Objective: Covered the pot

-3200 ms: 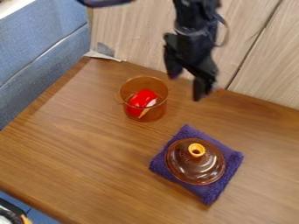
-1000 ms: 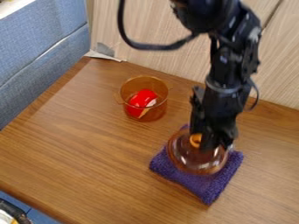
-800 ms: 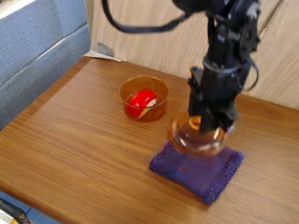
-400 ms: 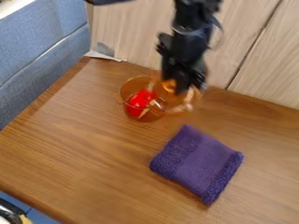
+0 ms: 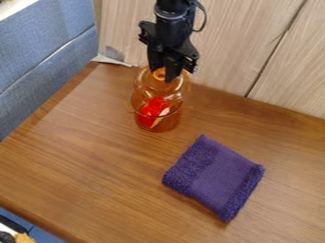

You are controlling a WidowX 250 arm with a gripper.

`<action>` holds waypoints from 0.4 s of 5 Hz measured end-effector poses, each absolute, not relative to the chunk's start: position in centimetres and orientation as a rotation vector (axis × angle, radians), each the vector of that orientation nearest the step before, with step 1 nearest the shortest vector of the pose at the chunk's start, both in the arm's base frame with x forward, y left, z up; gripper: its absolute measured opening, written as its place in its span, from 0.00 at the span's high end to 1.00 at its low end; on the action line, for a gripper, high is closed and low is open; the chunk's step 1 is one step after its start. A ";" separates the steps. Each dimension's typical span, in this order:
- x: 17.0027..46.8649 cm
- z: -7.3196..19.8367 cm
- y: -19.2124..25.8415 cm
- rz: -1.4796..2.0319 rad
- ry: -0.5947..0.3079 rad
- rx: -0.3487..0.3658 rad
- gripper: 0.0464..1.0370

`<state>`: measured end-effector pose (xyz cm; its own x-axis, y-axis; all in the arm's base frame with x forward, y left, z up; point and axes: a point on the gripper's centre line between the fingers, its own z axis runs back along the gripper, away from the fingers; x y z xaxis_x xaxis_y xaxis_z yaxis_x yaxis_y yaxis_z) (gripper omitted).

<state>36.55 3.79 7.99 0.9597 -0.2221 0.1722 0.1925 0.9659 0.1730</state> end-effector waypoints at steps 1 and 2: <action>36.8 6.7 5.1 -0.181 -0.157 0.153 0.66; 36.7 6.1 5.1 -0.180 -0.139 0.145 0.66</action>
<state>36.70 5.08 6.10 0.9743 -0.1879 0.1246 0.1678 0.9734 0.1557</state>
